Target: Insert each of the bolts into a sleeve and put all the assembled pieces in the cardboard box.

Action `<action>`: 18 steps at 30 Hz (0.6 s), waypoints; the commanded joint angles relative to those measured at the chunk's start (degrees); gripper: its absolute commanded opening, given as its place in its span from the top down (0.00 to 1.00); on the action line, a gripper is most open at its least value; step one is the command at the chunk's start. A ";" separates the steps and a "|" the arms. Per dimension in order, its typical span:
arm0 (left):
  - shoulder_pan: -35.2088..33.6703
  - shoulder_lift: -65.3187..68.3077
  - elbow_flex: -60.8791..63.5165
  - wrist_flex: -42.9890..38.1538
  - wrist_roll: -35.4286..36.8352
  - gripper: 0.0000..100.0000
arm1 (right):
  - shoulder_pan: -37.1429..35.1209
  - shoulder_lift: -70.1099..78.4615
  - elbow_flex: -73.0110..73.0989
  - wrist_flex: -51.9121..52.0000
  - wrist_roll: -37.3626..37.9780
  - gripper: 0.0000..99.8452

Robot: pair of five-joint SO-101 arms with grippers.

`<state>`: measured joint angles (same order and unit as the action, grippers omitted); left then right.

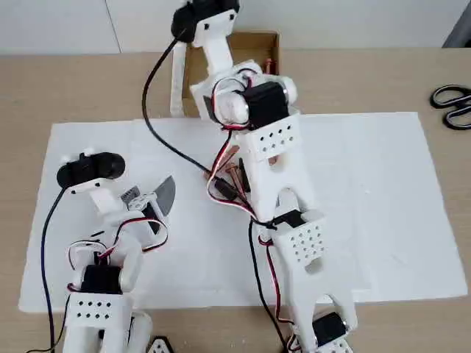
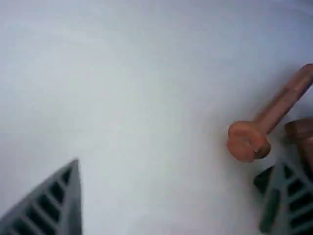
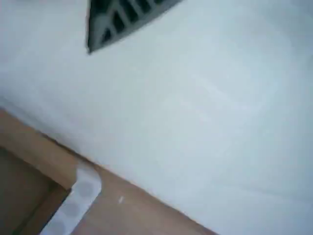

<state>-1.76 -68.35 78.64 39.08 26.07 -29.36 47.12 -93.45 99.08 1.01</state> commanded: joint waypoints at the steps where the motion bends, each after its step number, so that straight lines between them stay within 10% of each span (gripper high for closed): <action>1: -0.09 -0.88 -0.31 -1.32 -0.35 0.76 | -0.66 -4.35 3.52 1.10 -0.18 0.81; 18: -0.09 -0.88 -0.31 -1.32 -0.35 0.76 | -0.75 -29.49 58.37 -0.04 -0.79 0.81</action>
<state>-1.76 -68.35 78.64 39.08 26.07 -29.80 21.54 -40.18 99.25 0.66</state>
